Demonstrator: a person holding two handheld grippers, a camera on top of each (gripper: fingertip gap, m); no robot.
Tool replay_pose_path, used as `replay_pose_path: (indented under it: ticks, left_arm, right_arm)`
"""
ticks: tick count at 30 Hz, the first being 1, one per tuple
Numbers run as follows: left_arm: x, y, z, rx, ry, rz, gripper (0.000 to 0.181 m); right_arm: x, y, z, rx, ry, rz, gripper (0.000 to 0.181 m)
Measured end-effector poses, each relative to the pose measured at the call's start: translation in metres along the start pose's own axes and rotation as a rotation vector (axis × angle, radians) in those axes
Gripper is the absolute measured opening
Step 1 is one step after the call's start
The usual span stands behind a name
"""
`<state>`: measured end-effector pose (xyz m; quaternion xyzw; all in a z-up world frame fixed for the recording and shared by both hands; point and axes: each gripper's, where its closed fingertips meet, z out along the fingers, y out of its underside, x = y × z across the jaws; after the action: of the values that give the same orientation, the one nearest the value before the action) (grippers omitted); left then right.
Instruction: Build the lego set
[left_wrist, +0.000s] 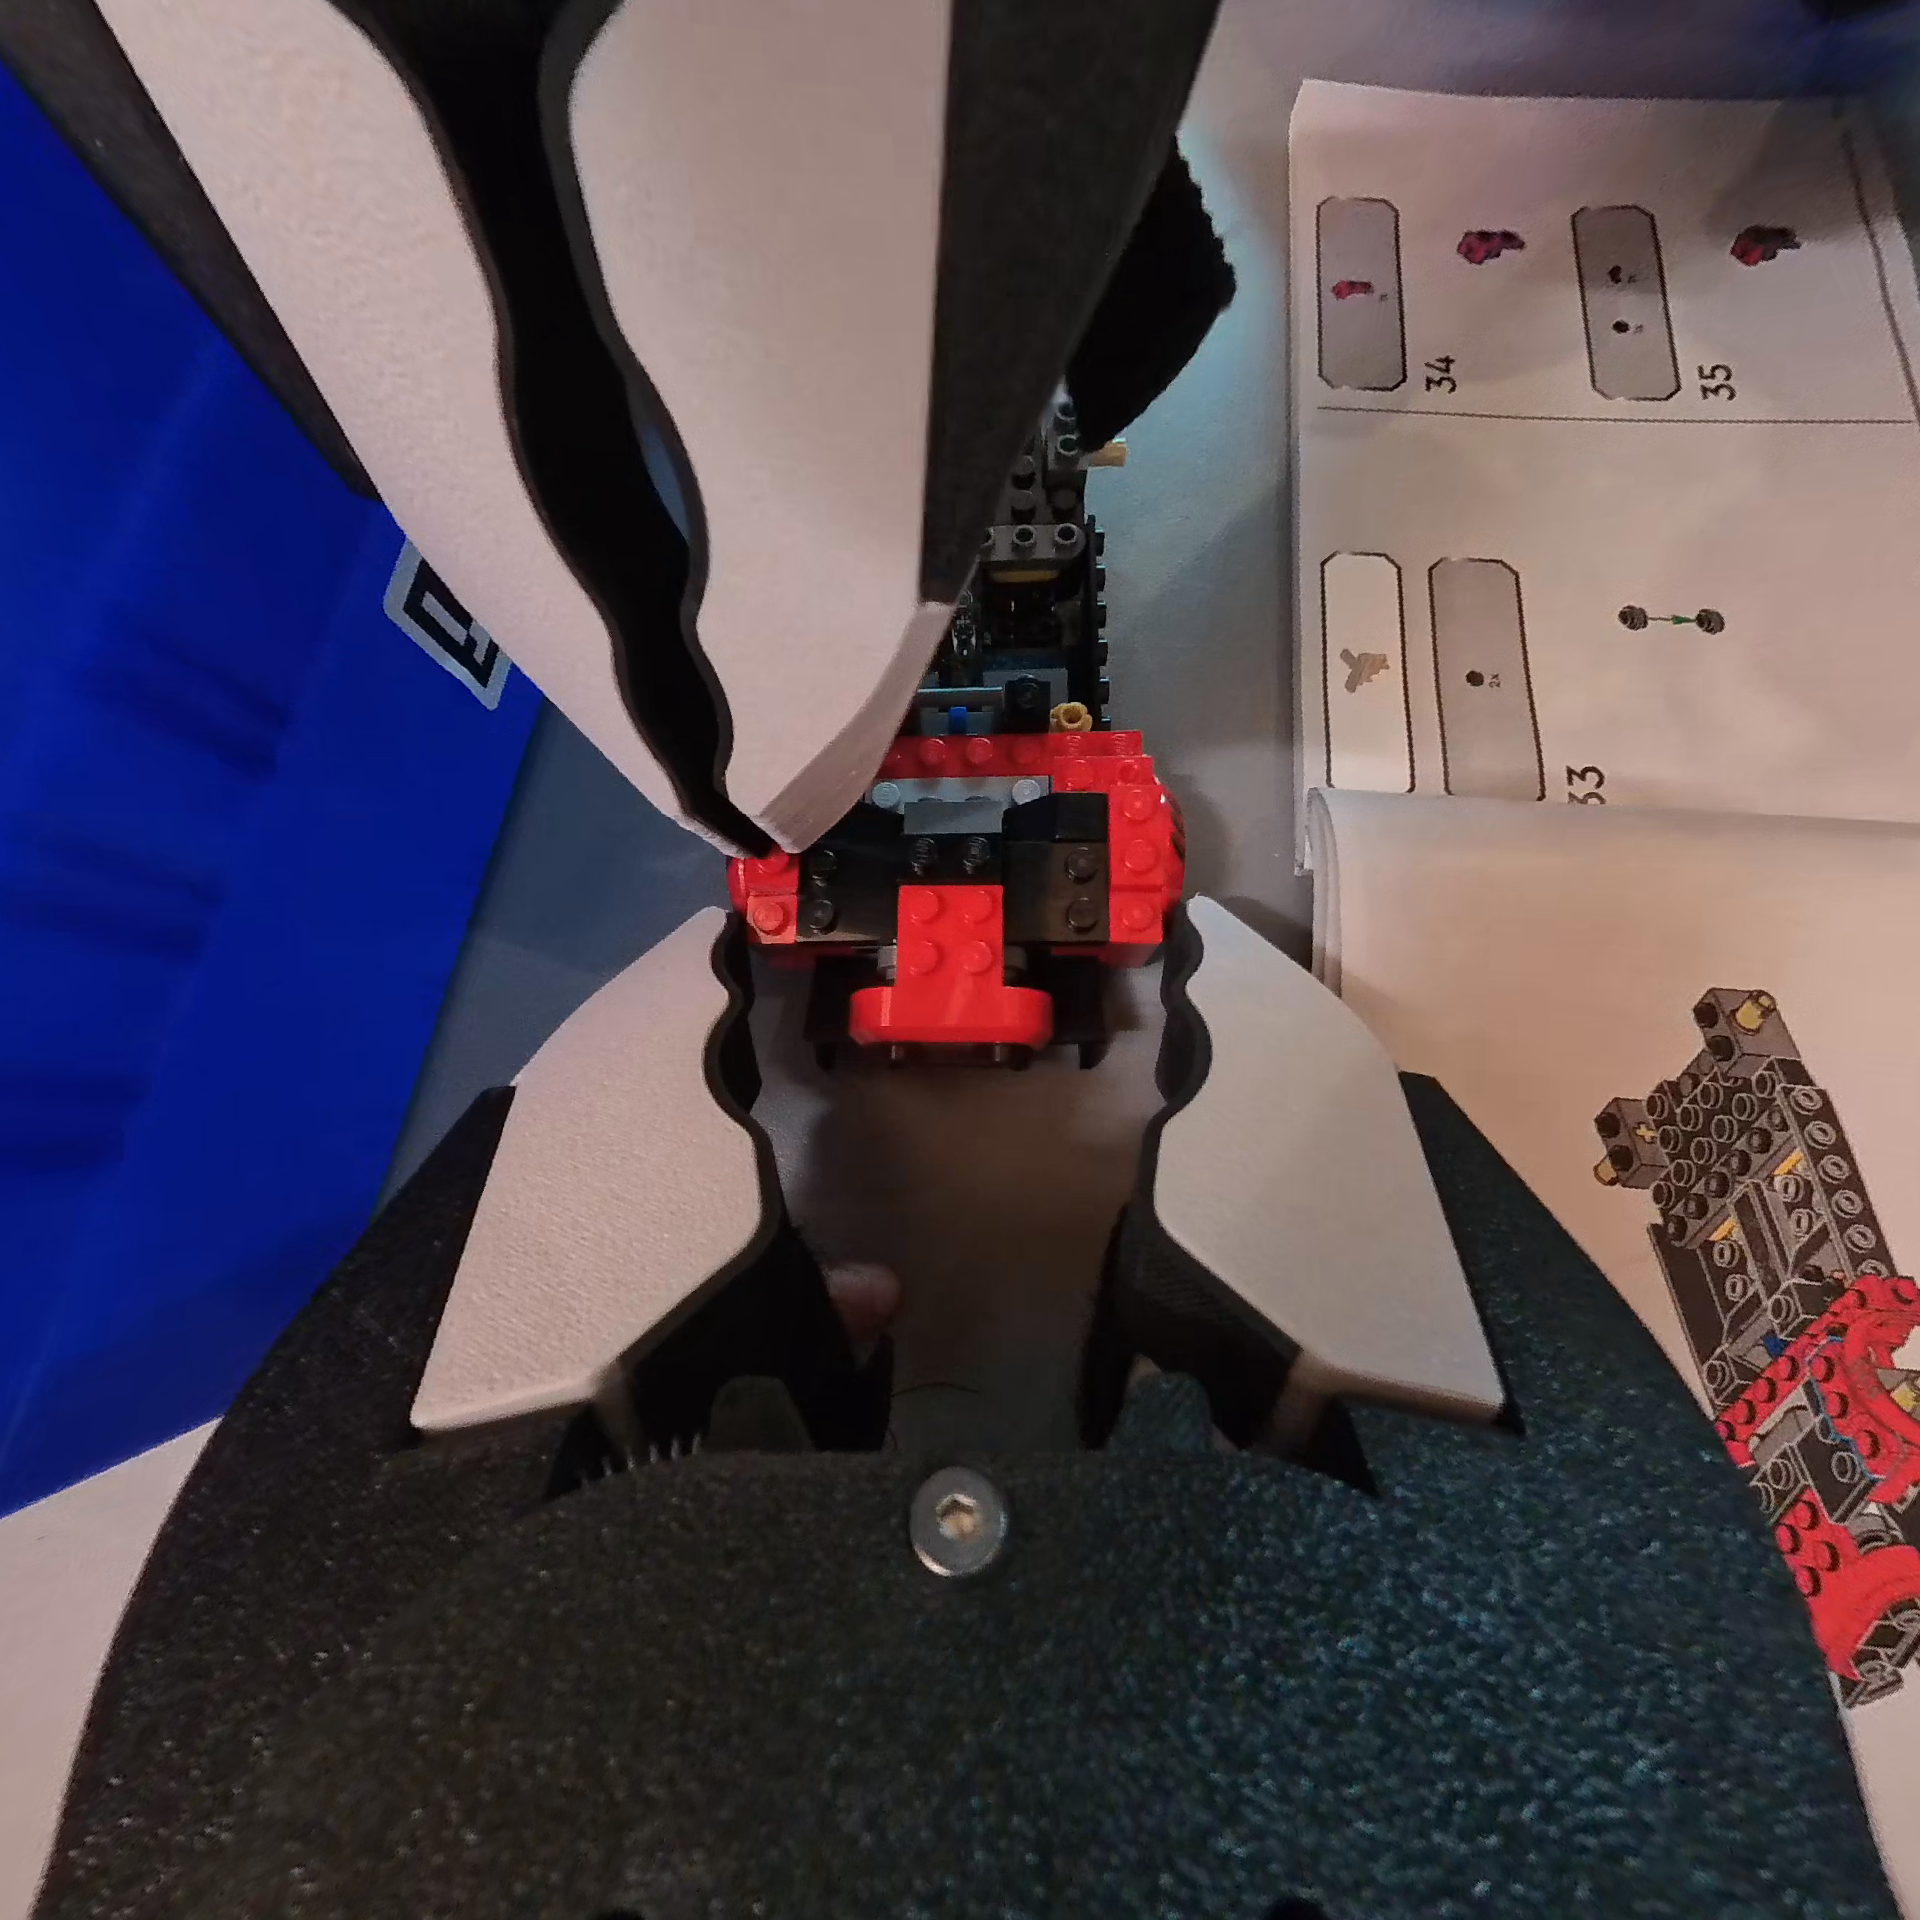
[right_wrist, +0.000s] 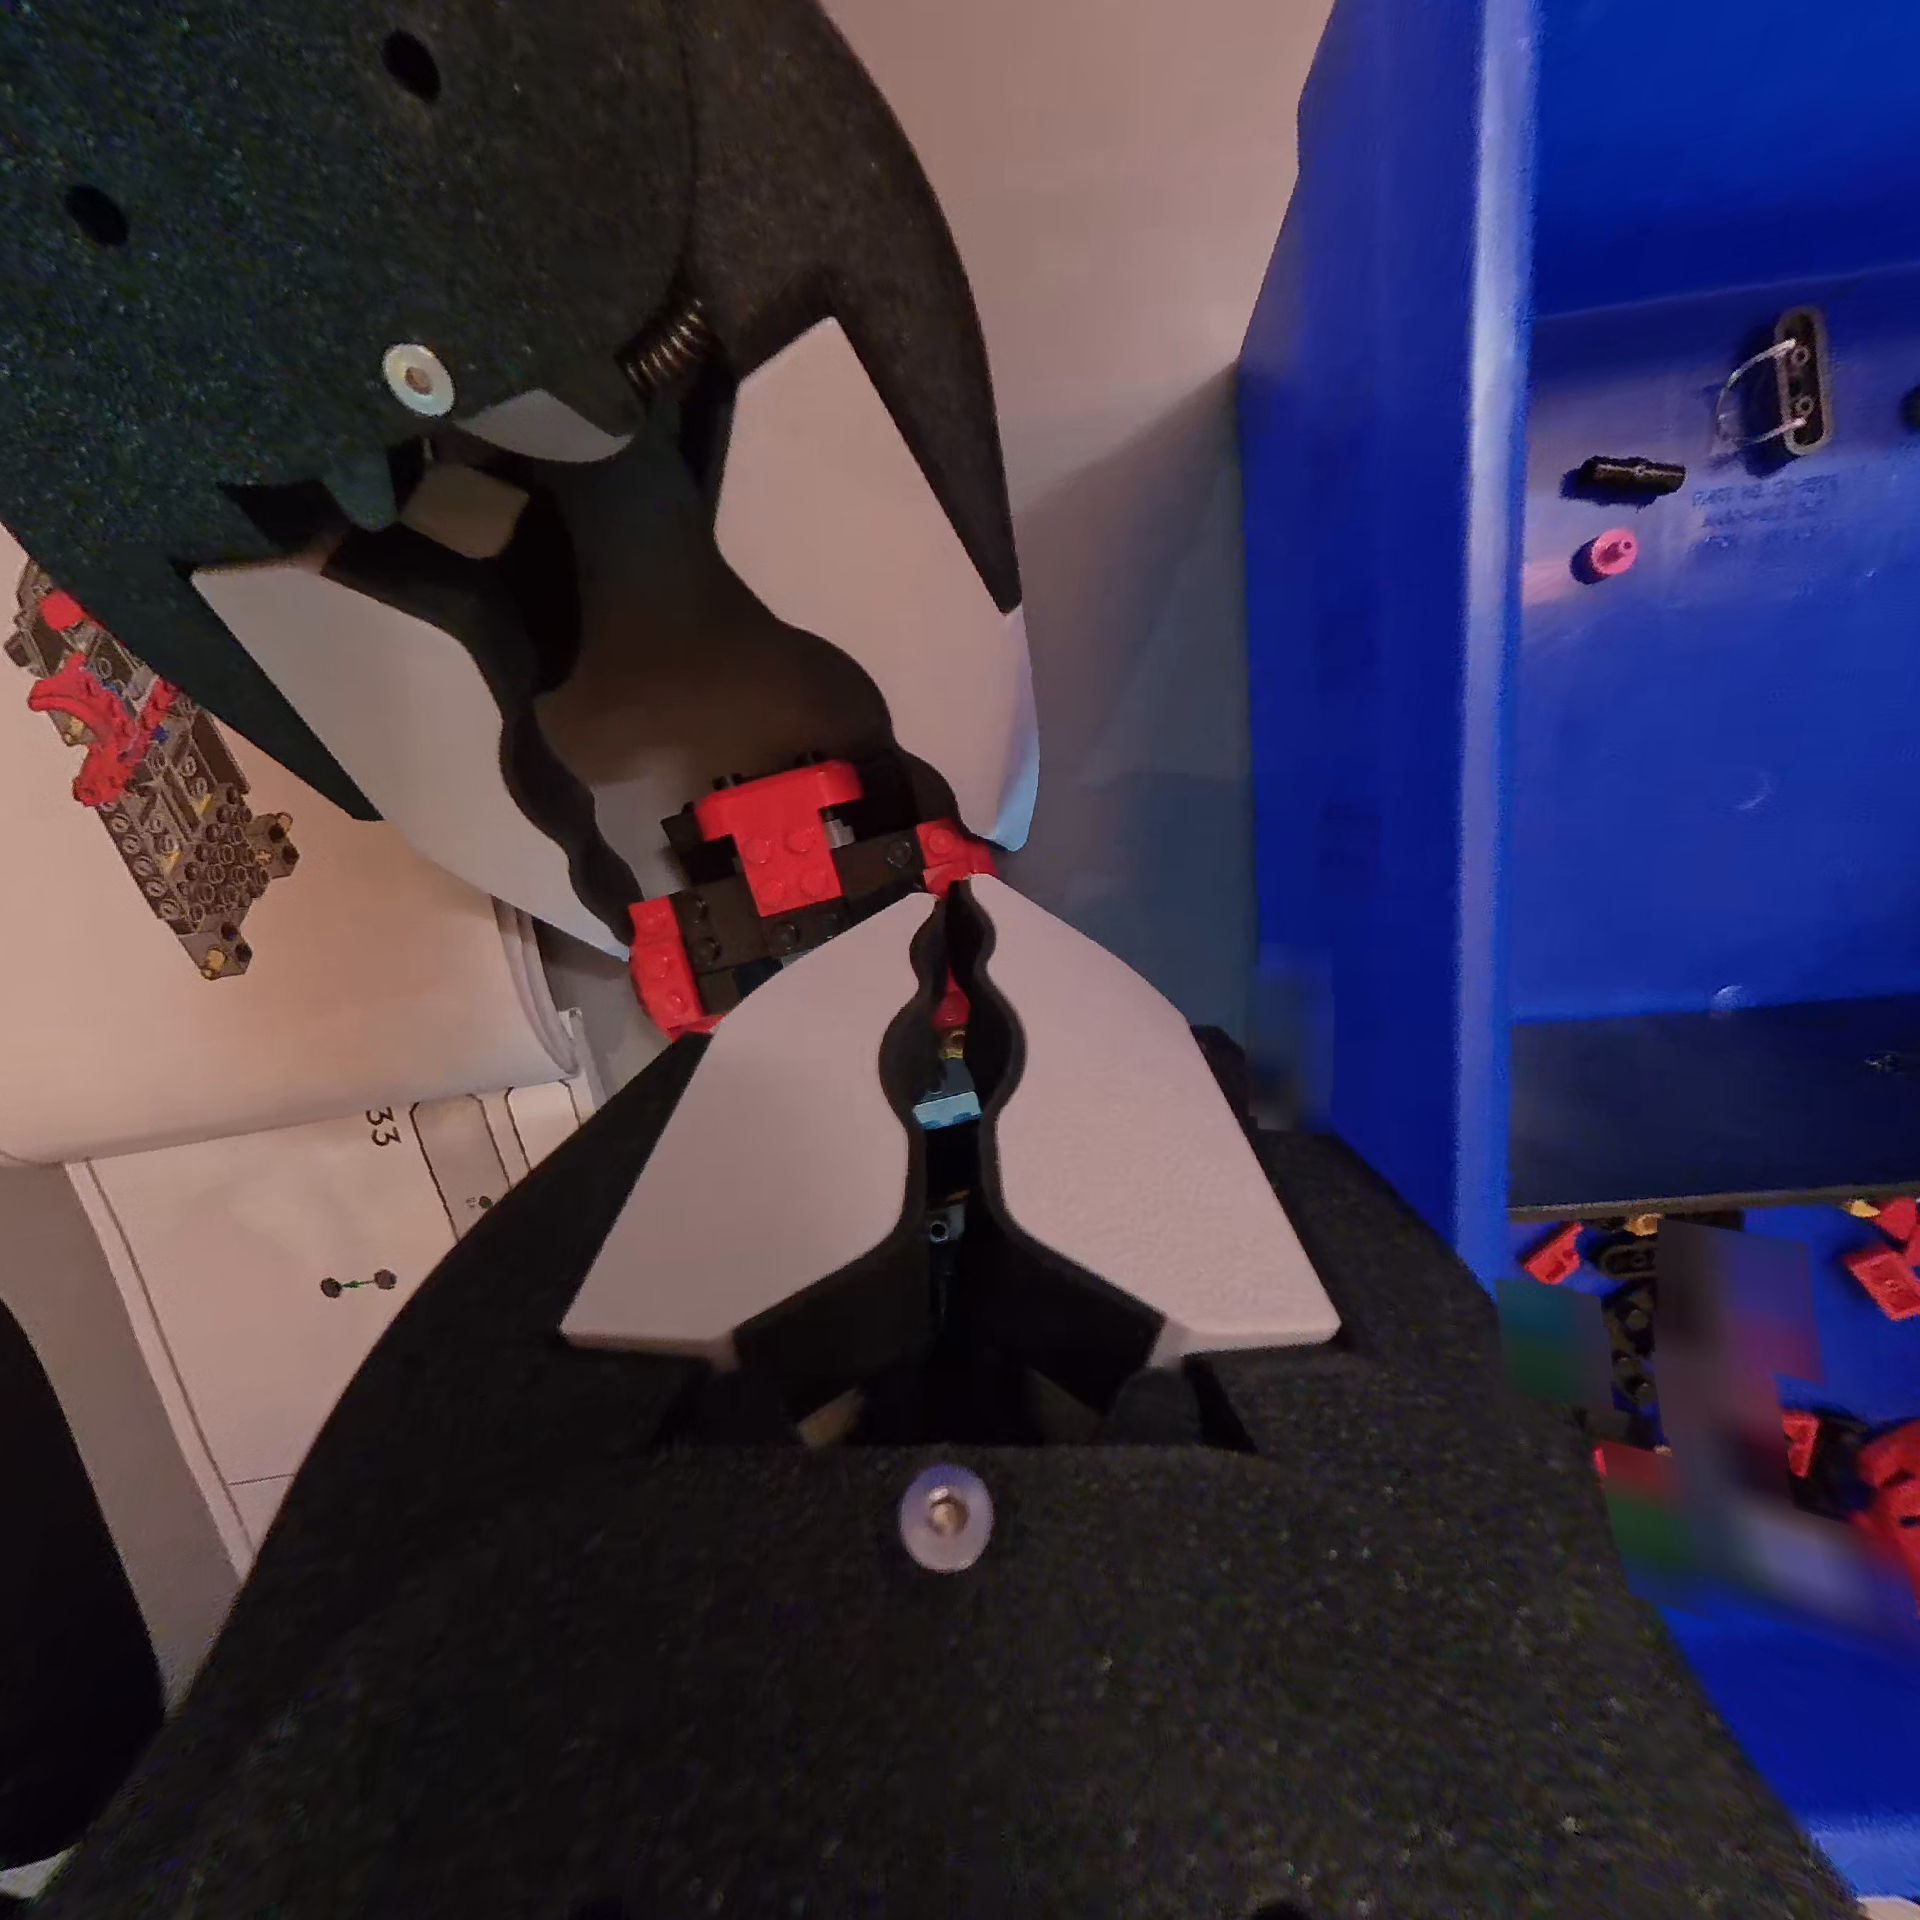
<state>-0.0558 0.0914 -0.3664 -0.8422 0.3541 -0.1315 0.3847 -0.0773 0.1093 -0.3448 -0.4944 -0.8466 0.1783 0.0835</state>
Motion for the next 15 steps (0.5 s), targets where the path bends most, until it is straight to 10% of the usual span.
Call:
replay_pose_path:
  ticks: [15]
  left_arm:
    - [0.001, 0.0, 0.0, 0.0, 0.009, -0.003, 0.076]
  right_arm:
    - [0.005, -0.001, -0.008, 0.079, 0.106, -0.174, 0.0]
